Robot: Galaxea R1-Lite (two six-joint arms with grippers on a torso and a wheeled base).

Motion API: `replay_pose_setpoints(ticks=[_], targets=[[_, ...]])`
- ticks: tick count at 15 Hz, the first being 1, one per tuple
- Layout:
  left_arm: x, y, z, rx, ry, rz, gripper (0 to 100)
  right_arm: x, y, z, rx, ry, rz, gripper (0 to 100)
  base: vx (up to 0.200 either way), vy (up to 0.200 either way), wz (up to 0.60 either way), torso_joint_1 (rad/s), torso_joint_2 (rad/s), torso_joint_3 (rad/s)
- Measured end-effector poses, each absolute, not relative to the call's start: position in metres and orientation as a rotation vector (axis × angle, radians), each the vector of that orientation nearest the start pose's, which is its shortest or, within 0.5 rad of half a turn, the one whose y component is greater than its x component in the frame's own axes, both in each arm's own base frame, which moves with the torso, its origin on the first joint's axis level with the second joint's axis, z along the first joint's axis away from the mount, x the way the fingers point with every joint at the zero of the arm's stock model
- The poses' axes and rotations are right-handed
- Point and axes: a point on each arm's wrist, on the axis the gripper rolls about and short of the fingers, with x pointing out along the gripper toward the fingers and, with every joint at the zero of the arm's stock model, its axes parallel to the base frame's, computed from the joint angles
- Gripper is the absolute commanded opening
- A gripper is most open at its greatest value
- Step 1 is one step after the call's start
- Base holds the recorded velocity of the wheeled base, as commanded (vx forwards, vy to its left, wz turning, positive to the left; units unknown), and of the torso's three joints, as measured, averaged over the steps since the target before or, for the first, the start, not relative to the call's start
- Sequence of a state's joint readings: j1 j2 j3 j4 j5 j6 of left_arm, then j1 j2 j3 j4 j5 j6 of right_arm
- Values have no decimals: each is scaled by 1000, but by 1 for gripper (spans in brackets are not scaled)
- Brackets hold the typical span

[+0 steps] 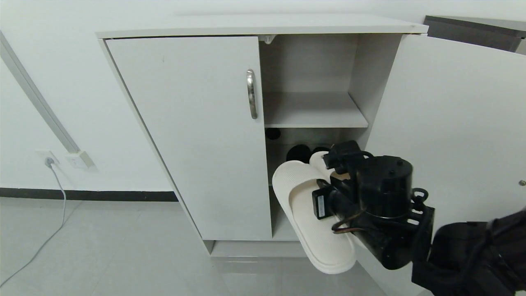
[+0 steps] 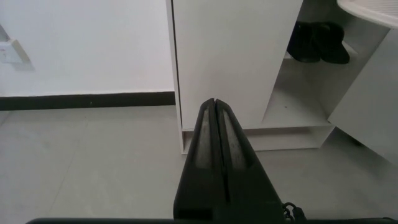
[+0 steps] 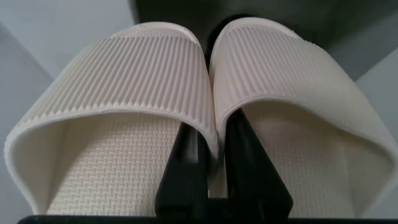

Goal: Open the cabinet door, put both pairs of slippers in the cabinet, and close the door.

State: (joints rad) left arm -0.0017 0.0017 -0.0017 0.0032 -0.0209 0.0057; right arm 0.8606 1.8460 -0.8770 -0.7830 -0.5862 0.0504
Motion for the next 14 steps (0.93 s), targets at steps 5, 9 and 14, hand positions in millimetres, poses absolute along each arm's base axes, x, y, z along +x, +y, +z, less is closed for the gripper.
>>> replay_pose_setpoints(ticks=[5,9,14], targets=[[-23,0,76,6,3,-23,0,245,285,214,-23,231,74,0,0,0,0,0,0,0],[-23,0,76,5,3,-22,0,249,291,244,2,172,0,0,0,0,0,0,0,0],[-23,0,76,6,3,-23,0,254,290,250,16,155,-11,0,0,0,0,0,0,0]])
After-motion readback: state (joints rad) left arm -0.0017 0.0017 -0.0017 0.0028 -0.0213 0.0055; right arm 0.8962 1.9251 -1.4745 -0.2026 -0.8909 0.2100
